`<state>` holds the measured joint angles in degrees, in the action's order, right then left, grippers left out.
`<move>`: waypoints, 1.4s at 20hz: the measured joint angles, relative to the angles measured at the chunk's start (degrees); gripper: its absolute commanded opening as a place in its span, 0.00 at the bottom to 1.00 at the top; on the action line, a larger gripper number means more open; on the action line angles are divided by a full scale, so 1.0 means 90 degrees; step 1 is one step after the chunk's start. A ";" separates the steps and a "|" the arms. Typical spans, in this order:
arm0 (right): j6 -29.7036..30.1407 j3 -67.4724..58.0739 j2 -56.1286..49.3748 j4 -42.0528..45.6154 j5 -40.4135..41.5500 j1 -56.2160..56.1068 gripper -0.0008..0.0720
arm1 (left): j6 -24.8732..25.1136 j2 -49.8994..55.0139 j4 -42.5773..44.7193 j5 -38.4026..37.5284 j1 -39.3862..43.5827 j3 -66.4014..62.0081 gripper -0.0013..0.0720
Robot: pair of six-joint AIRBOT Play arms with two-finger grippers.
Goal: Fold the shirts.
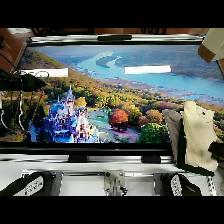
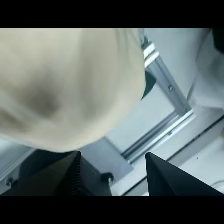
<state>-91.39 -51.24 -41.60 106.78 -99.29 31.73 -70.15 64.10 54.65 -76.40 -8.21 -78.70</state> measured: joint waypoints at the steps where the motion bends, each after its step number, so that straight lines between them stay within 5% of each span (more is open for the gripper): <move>1: 0.0012 -0.0457 -0.0146 -0.0124 0.0267 -0.0019 0.73 | -0.0061 0.0012 0.0316 0.0017 0.0148 -0.0007 0.06; 4: -0.0209 -0.1950 -0.0719 -0.1076 0.1248 -0.0682 0.72 | -0.0733 0.0177 0.2055 0.0044 0.0940 -0.0027 0.06; 5: -0.0367 -0.2324 -0.0940 -0.1345 0.1634 -0.1217 0.72 | -0.1054 0.0296 0.2737 0.0041 0.1275 -0.0039 0.16; 6: -0.0534 -0.2603 -0.1161 -0.1552 0.1953 -0.1894 0.73 | -0.1338 0.0435 0.3257 0.0032 0.1569 -0.0039 0.68; 7: -0.0704 -0.2790 -0.1416 -0.1600 0.2188 -0.2618 0.73 | -0.1583 0.0605 0.3638 -0.0019 0.1865 -0.0041 0.97; 10: -0.1290 -0.3096 -0.2487 -0.1345 0.2021 -0.4515 0.73 | -0.2093 0.1110 0.4143 -0.0415 0.2528 -0.0010 0.97; 14: -0.1265 -0.3230 -0.3621 -0.1829 0.1379 -0.5637 0.73 | -0.2511 0.1178 0.4262 -0.0357 0.2888 0.0386 0.97; 28: -0.1498 -0.3279 -0.4012 -0.1207 0.1518 -0.6246 0.73 | -0.2849 0.0767 0.4250 0.0508 0.2977 0.1178 0.97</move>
<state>-104.88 -80.75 -77.71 95.92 -85.62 -24.49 -95.79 71.00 92.90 -71.83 18.59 -68.10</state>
